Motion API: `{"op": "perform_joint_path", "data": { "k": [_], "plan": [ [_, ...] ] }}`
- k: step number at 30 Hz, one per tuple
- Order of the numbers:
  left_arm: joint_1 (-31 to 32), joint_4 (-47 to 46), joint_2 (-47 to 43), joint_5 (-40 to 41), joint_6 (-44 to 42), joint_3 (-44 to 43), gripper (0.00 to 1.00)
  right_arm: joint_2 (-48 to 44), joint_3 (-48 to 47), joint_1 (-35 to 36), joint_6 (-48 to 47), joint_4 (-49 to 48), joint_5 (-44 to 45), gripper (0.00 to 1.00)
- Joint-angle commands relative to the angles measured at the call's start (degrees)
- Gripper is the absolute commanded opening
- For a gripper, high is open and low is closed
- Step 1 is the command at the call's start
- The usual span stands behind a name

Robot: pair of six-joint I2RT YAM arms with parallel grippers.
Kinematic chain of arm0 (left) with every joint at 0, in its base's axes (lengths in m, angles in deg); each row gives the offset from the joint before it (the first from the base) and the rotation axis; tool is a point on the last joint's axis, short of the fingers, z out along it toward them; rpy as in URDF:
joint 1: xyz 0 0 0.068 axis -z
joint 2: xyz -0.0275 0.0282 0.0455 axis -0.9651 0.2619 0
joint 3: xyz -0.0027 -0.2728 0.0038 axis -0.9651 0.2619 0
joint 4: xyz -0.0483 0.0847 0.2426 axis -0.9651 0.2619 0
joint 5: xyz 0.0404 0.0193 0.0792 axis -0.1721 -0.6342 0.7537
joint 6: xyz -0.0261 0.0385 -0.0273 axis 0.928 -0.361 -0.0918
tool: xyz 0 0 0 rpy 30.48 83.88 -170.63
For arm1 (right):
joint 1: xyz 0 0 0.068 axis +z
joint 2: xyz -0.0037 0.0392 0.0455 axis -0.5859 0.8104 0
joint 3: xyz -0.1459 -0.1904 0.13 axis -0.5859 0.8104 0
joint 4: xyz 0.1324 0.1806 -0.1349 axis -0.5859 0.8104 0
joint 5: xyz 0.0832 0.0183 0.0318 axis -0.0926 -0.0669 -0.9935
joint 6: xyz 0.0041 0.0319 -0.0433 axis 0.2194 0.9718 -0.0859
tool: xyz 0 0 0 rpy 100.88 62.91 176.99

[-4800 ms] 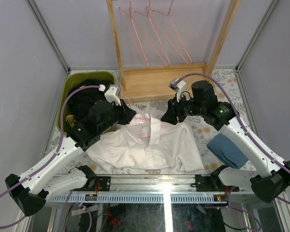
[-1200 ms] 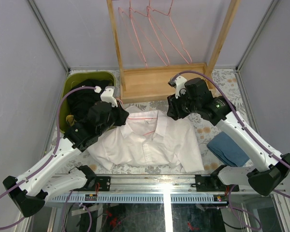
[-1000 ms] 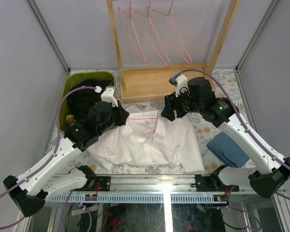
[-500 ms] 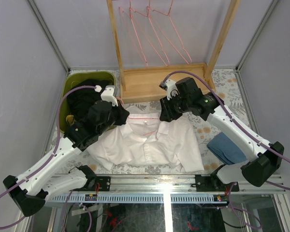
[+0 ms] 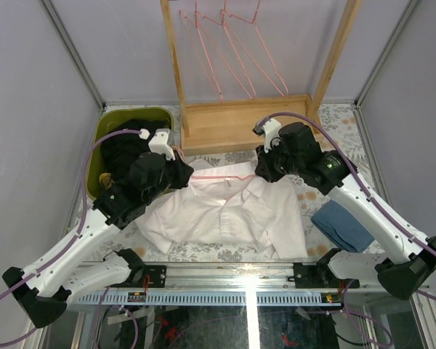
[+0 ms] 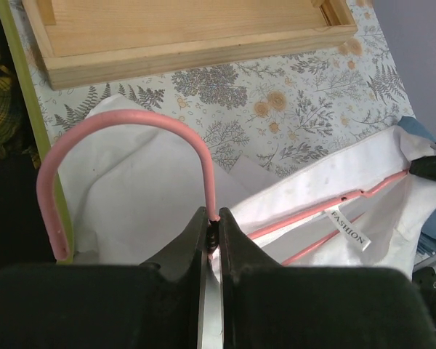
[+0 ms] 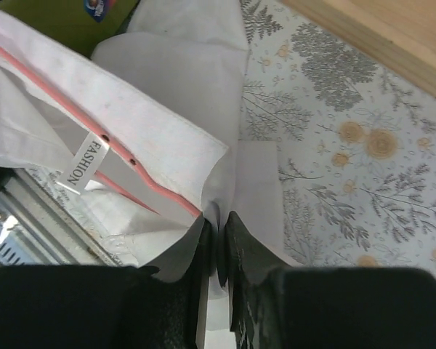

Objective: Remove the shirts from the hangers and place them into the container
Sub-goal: Remove the shirt from the hanger.

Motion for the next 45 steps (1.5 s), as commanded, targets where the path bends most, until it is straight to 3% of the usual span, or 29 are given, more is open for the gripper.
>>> {"op": "perform_joint_path", "data": {
  "k": [1, 12, 20, 26, 29, 33, 38, 43, 45],
  "plan": [
    [-0.3, 0.3, -3.1, 5.1, -0.2, -1.2, 0.00, -1.5, 1.0, 0.3, -5.9, 1.6, 11.8, 0.15],
    [-0.3, -2.2, -8.8, 8.1, 0.8, 1.1, 0.00, -10.3, 8.5, 0.3, -12.0, -5.7, 18.0, 0.21],
    [-0.3, -4.5, -7.0, -0.4, -1.7, 0.8, 0.00, -7.5, 6.1, 0.2, -6.7, -8.3, 17.5, 0.25],
    [-0.2, -4.6, -5.1, -1.9, -1.2, -0.1, 0.00, -7.5, 7.7, 0.3, -4.6, -13.3, 1.5, 0.56],
    [-0.2, -4.8, -5.0, -2.5, -1.1, -0.3, 0.00, -5.7, 7.9, 0.3, -4.3, -13.1, 0.9, 0.59],
    [-0.3, -4.7, -5.2, -3.1, -1.4, 0.0, 0.00, -3.0, 5.7, 0.3, -4.1, -10.4, 8.3, 0.55],
    [-0.3, -3.6, -5.0, -3.3, -2.3, 0.4, 0.00, -2.9, 4.7, 0.3, -3.0, -10.4, 9.5, 0.28],
    [-0.2, -0.6, -3.6, -3.5, -5.5, -0.1, 0.00, -4.8, 4.4, 0.3, -0.2, -11.8, 8.5, 0.21],
    [-0.3, 0.0, -3.3, -5.5, -7.0, -0.5, 0.00, -4.3, 3.6, 0.3, 2.8, -11.0, 15.5, 0.13]
  ]
}}
